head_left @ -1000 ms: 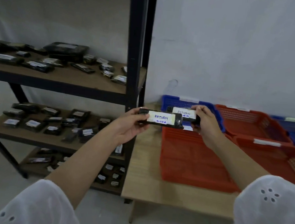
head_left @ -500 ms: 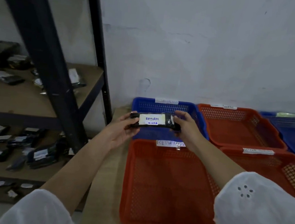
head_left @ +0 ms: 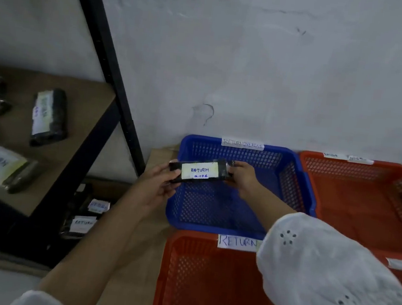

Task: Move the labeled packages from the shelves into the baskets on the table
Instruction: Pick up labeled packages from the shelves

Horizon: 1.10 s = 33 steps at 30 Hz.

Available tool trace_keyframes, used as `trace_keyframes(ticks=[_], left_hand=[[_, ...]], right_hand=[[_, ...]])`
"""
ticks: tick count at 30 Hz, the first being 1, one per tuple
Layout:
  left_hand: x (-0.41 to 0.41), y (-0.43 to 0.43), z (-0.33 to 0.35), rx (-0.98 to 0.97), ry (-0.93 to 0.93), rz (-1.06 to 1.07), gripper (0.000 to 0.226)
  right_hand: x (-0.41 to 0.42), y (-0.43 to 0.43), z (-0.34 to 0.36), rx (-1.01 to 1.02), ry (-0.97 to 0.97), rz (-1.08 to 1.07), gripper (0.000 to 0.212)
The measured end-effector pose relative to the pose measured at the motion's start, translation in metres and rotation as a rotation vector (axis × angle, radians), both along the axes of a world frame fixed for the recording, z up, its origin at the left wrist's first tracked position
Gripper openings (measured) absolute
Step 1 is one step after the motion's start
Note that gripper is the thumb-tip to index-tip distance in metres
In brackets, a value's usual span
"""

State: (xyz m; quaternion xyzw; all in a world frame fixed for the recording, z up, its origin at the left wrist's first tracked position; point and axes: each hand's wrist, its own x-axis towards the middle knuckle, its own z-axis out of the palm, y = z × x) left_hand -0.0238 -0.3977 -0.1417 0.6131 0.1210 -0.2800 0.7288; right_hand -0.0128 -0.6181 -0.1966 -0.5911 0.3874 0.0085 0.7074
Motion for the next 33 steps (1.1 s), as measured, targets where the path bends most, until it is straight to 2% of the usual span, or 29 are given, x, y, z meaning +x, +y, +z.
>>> trace_keyframes(ticks=[5, 7, 9, 14, 16, 19, 21, 23, 24, 26, 27, 29, 30, 33], left_hand=[[0.021, 0.002, -0.018, 0.020, -0.014, -0.013, 0.022], [0.025, 0.003, -0.022, 0.036, -0.025, -0.019, 0.022], [0.028, 0.001, -0.025, 0.034, -0.020, 0.000, 0.024], [0.031, -0.007, -0.026, 0.078, -0.027, 0.000, 0.029], [0.033, -0.009, -0.026, 0.090, -0.055, -0.009, 0.024], [0.034, -0.016, -0.024, 0.089, -0.094, -0.005, 0.019], [0.034, -0.022, -0.025, 0.140, -0.151, -0.030, 0.024], [0.031, -0.028, -0.027, 0.258, -0.276, -0.055, 0.024], [0.029, -0.030, -0.029, 0.378, -0.394, -0.050, 0.028], [0.023, -0.031, -0.035, 0.646, -0.644, -0.009, 0.040], [0.020, -0.031, -0.039, 0.733, -0.700, -0.006, 0.046], [0.016, -0.031, -0.053, 0.789, -0.632, -0.058, 0.053], [0.015, -0.032, -0.060, 0.753, -0.583, -0.089, 0.054], [0.013, -0.035, -0.074, 0.656, -0.581, -0.097, 0.047]], right_hand=[[0.038, 0.007, -0.037, -0.048, 0.046, 0.007, 0.018], [0.043, 0.007, -0.047, -0.114, 0.073, -0.018, 0.022], [0.042, 0.006, -0.052, -0.178, 0.077, -0.031, 0.011], [0.032, 0.000, -0.047, -0.438, 0.077, 0.134, 0.029], [0.023, 0.004, -0.029, -0.352, 0.038, 0.103, 0.028], [-0.002, 0.009, -0.001, 0.101, -0.072, 0.218, 0.046], [-0.020, 0.010, 0.008, 0.249, -0.160, 0.322, 0.049], [-0.030, 0.009, 0.009, 0.232, -0.189, 0.345, 0.029], [-0.032, 0.008, 0.007, 0.212, -0.177, 0.326, 0.021], [-0.032, 0.004, -0.001, 0.175, -0.087, 0.242, 0.020], [-0.031, 0.003, -0.005, 0.143, -0.022, 0.207, 0.025], [-0.025, 0.004, -0.014, 0.083, 0.084, 0.160, 0.035], [-0.022, 0.005, -0.020, 0.064, 0.118, 0.138, 0.038], [-0.009, 0.013, -0.027, -0.010, 0.157, 0.137, 0.025]])
